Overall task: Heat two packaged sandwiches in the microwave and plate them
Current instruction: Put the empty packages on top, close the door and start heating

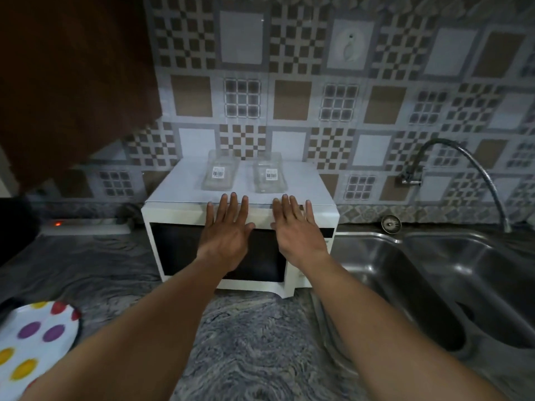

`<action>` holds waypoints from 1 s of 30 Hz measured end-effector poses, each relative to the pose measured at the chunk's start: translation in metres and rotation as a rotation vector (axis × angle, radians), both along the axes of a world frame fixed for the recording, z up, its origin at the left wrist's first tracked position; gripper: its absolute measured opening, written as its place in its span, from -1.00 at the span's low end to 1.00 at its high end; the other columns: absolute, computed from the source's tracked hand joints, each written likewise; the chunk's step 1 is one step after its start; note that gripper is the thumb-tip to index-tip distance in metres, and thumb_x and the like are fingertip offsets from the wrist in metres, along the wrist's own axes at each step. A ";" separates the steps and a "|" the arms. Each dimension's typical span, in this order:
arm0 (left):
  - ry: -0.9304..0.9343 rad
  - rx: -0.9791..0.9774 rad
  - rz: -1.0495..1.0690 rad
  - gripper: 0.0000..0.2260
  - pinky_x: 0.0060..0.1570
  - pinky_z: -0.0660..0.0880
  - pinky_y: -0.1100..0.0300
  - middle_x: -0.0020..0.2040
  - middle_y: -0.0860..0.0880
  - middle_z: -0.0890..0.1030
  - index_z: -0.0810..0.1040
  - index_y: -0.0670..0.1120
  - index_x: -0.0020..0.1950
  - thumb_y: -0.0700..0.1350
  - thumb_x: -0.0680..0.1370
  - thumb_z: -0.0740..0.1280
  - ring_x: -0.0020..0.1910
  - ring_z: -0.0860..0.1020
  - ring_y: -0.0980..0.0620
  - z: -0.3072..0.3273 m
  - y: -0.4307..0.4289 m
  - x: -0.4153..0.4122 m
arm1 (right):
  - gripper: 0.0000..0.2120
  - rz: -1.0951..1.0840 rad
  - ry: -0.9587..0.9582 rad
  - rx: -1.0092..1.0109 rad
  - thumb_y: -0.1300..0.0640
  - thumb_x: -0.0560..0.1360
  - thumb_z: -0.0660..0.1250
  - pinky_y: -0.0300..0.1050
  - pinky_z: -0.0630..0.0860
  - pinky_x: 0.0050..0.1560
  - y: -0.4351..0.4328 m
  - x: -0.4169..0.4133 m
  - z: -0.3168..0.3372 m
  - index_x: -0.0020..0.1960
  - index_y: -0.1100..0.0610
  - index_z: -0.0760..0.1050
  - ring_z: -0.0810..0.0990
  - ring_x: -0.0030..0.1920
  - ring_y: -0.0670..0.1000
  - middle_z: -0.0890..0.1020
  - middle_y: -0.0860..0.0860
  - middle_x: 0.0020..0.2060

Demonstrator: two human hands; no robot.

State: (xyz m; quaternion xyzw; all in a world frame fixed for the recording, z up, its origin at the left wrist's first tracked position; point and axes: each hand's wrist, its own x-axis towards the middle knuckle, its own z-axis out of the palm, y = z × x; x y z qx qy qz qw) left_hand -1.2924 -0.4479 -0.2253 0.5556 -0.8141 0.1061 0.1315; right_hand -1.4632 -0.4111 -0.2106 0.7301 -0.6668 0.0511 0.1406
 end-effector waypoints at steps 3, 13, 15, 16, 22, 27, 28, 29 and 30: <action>-0.046 0.025 0.043 -0.47 0.50 -0.32 -0.12 0.61 -0.08 -0.22 -0.29 -0.06 0.58 0.03 0.69 -0.11 0.56 -0.31 -0.07 0.009 -0.012 -0.003 | -0.46 0.018 0.009 0.021 0.06 0.73 -0.11 0.25 -0.30 0.51 -0.012 -0.007 0.004 0.61 0.20 -0.21 -0.17 0.60 0.17 -0.10 0.20 0.61; -0.078 0.060 0.006 -0.52 0.53 -0.15 -0.05 0.59 -0.01 0.16 0.13 -0.03 0.59 0.10 0.68 -0.01 0.57 0.07 0.06 0.028 -0.031 0.002 | -0.48 0.136 -0.077 0.100 0.05 0.68 0.05 0.15 -0.03 0.56 -0.036 -0.022 0.020 0.59 0.21 0.09 0.15 0.56 0.12 0.20 0.18 0.56; -0.096 0.048 0.000 -0.51 0.52 -0.13 -0.05 0.57 0.01 0.22 0.18 -0.03 0.57 0.12 0.68 -0.01 0.55 0.13 0.07 0.032 -0.029 0.003 | -0.50 0.132 -0.106 0.113 0.04 0.67 0.09 0.11 -0.01 0.56 -0.036 -0.022 0.025 0.56 0.19 0.17 0.23 0.52 0.11 0.29 0.16 0.52; -0.097 0.042 -0.005 -0.51 0.52 -0.13 -0.05 0.56 0.02 0.24 0.20 -0.03 0.56 0.13 0.68 -0.01 0.54 0.16 0.07 0.034 -0.029 0.004 | -0.52 0.127 -0.120 0.121 0.04 0.67 0.11 0.10 0.00 0.56 -0.036 -0.022 0.027 0.54 0.18 0.21 0.27 0.50 0.10 0.34 0.14 0.49; -0.069 0.079 0.006 -0.53 0.52 -0.10 -0.05 0.53 0.01 0.31 0.24 -0.04 0.55 0.13 0.68 0.03 0.51 0.24 0.05 0.041 -0.026 0.000 | -0.69 0.111 -0.152 0.096 0.07 0.64 0.19 0.02 0.26 0.39 -0.031 -0.017 0.038 0.33 0.16 0.45 0.49 0.24 0.14 0.56 0.10 0.21; -0.061 0.049 0.017 -0.61 0.50 -0.01 -0.06 0.40 -0.02 0.47 0.38 -0.05 0.45 0.08 0.67 0.09 0.37 0.42 -0.01 0.045 -0.027 -0.004 | -0.81 0.068 -0.180 0.064 0.15 0.63 0.19 -0.10 0.31 -0.09 -0.032 -0.019 0.042 0.14 0.18 0.52 0.52 0.10 0.21 0.61 0.19 0.04; -0.052 0.044 0.016 -0.61 0.50 -0.01 -0.06 0.39 -0.03 0.47 0.38 -0.05 0.45 0.08 0.67 0.10 0.37 0.42 -0.02 0.045 -0.028 -0.003 | -0.81 0.066 -0.178 0.062 0.15 0.63 0.19 -0.09 0.32 -0.08 -0.032 -0.018 0.043 0.13 0.18 0.52 0.52 0.09 0.21 0.61 0.19 0.04; -0.047 0.040 0.014 -0.61 0.50 0.00 -0.06 0.39 -0.03 0.47 0.37 -0.04 0.45 0.08 0.67 0.10 0.38 0.42 -0.02 0.044 -0.028 -0.001 | -0.82 0.066 -0.181 0.065 0.16 0.63 0.19 -0.07 0.35 -0.03 -0.032 -0.017 0.043 0.15 0.18 0.52 0.52 0.09 0.20 0.61 0.18 0.05; -0.054 0.023 0.011 -0.61 0.50 0.01 -0.07 0.40 -0.03 0.46 0.36 -0.04 0.46 0.07 0.68 0.11 0.40 0.40 -0.01 0.042 -0.028 -0.001 | -0.81 0.072 -0.183 0.061 0.18 0.63 0.19 -0.03 0.37 0.09 -0.031 -0.016 0.041 0.17 0.19 0.51 0.53 0.11 0.19 0.61 0.16 0.06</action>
